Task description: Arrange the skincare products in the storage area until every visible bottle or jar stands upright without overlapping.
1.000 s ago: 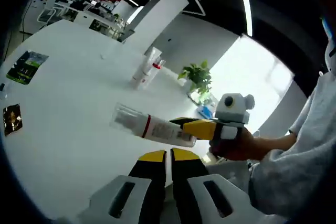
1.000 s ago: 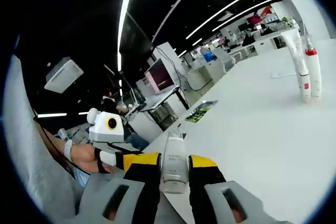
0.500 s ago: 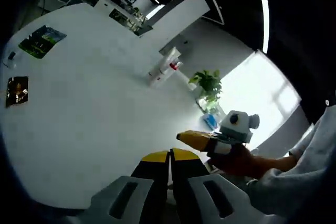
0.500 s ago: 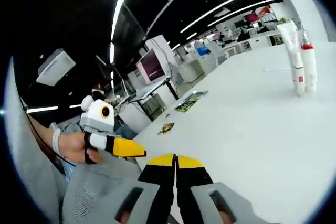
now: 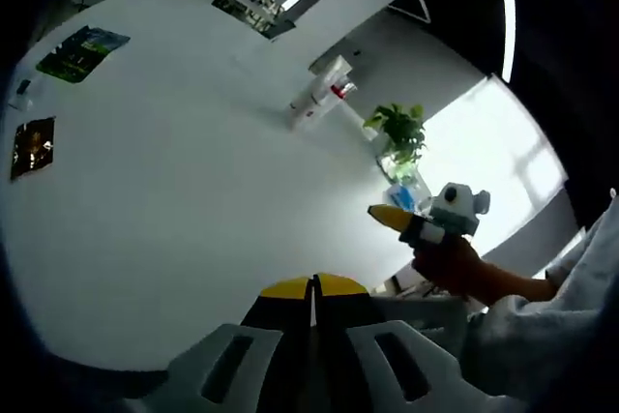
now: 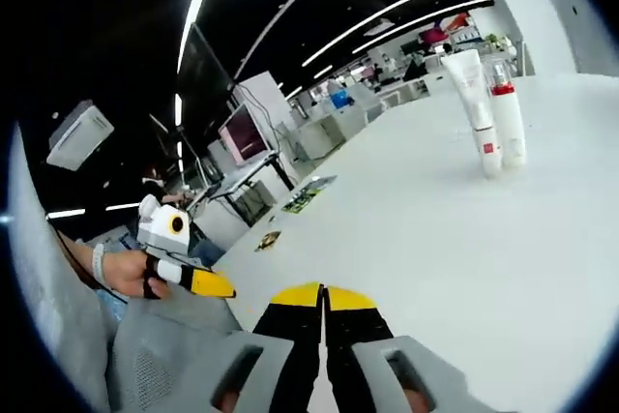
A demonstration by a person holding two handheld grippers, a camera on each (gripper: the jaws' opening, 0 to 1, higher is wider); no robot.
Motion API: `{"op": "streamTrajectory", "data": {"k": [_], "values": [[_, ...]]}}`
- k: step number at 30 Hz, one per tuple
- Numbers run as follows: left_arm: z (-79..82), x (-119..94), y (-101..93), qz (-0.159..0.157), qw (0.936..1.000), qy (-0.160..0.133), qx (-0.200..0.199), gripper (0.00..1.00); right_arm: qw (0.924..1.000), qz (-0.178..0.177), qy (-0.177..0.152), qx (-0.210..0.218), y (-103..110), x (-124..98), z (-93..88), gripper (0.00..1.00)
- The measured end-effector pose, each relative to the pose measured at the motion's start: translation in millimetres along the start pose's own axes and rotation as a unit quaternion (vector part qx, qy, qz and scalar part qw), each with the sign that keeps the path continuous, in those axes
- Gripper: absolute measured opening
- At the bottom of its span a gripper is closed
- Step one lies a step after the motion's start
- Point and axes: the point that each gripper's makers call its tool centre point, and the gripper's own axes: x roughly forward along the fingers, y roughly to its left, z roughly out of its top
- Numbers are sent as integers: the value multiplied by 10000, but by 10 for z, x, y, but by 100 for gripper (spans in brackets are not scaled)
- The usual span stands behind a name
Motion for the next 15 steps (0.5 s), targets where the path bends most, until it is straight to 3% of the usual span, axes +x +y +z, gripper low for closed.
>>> {"op": "streamTrajectory", "data": {"k": [2,5,7,9,11,13,15], "values": [[3,-12,31,102,9999,8,-38,0,9999,74,128,-2,29,15,-68,0],[7,-25,53,176,9997,44,-153,0,9960,342,806,-164,147,47,-320,0],[-34,-46,90,297,9990,232,-239,0,9907,642,1184,-197,245,47,-459,0],[-199,-87,130,380,9959,796,-223,2,9812,956,1676,-101,371,20,-638,0],[-344,-115,171,495,9904,1288,-59,5,9726,1082,2026,-359,414,11,-789,0],[-447,-138,222,609,9843,1645,222,8,9621,1319,2351,-419,519,-12,-925,0],[-549,-165,241,701,9784,1924,295,12,9586,1339,2487,-349,548,12,-1009,5]]}}
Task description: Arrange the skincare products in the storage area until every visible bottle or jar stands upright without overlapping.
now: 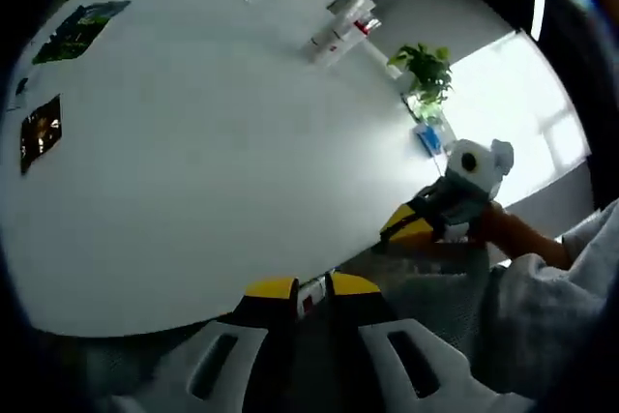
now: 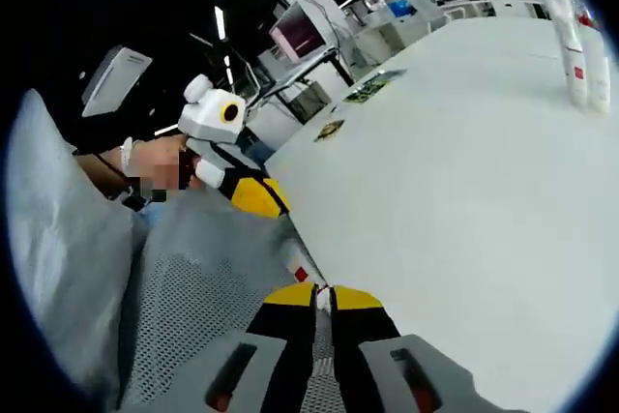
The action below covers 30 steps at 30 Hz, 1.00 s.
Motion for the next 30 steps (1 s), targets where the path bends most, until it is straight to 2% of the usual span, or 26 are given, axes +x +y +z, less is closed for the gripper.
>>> {"op": "streamTrajectory", "data": {"k": [3,6,14,30], "values": [[-104,40,-11,43,9997,241,3,18,9997,114,130,187,43,42,-59,9],[-170,70,15,113,9990,428,55,23,9973,281,293,611,100,79,-128,16],[-350,86,63,250,9956,902,1,34,9940,352,585,860,120,121,-242,30],[-471,222,218,400,9915,1238,46,38,9944,360,512,855,122,103,-234,26]]}}
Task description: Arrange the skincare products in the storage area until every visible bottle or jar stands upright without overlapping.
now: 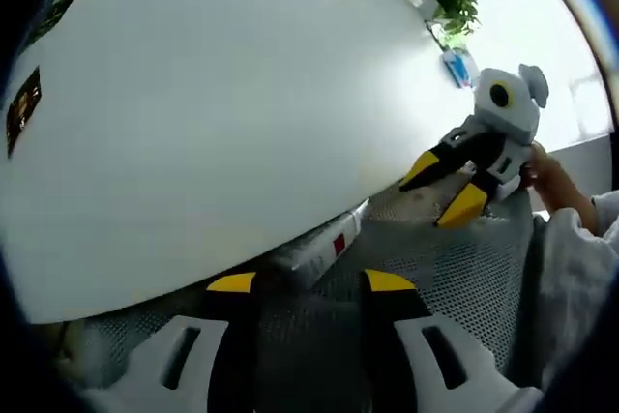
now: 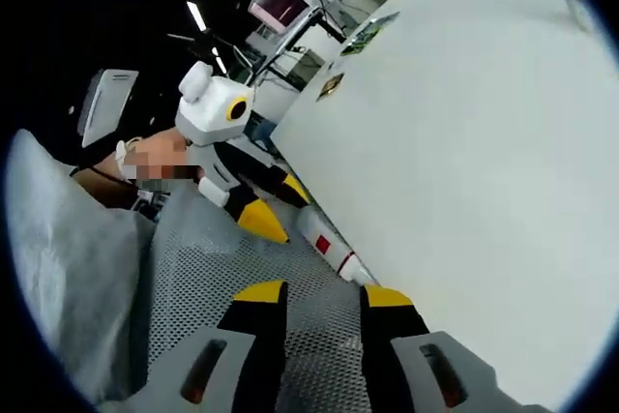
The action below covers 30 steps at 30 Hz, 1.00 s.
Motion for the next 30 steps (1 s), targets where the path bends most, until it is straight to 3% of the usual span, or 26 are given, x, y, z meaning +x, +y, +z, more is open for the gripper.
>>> {"op": "streamTrajectory", "data": {"k": [8,19,30], "values": [[-50,105,75,89,9998,189,69,37,10000,-6,52,-22,-20,0,-22,24],[-41,189,100,9,9995,211,-239,32,9999,21,129,-62,-37,17,-45,22],[-42,200,85,-3,9996,233,-146,28,9997,4,210,-83,-55,20,-82,21]]}}
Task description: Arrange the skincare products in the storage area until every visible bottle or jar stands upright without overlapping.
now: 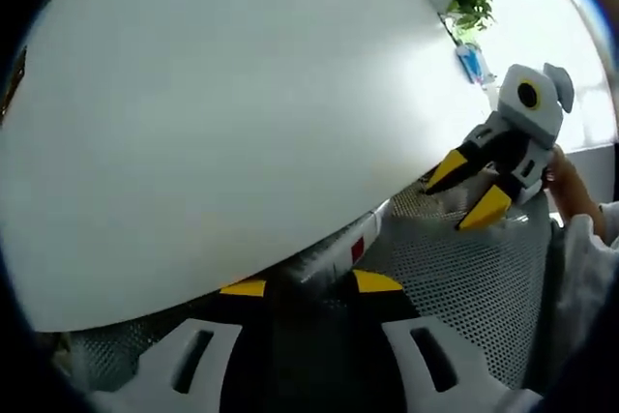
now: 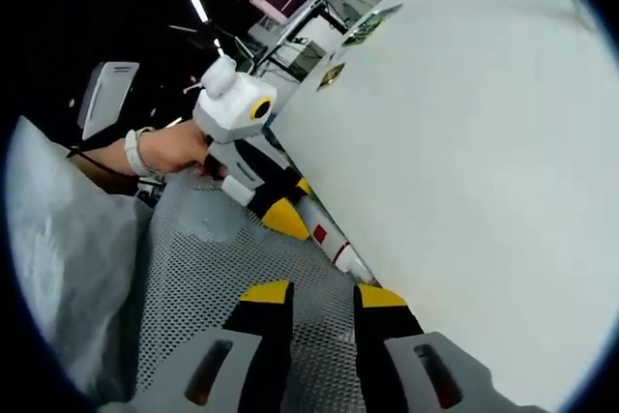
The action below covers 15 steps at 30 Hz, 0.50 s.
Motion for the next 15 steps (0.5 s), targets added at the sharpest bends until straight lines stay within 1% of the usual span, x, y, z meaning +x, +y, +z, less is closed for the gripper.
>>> {"op": "streamTrajectory", "data": {"k": [10,15], "values": [[9,-43,-60,-75,9998,-49,169,27,10000,8,4,6,-12,-2,-7,21],[13,-81,-136,-193,9995,-91,233,23,10000,3,7,0,-18,-14,-16,21]]}}
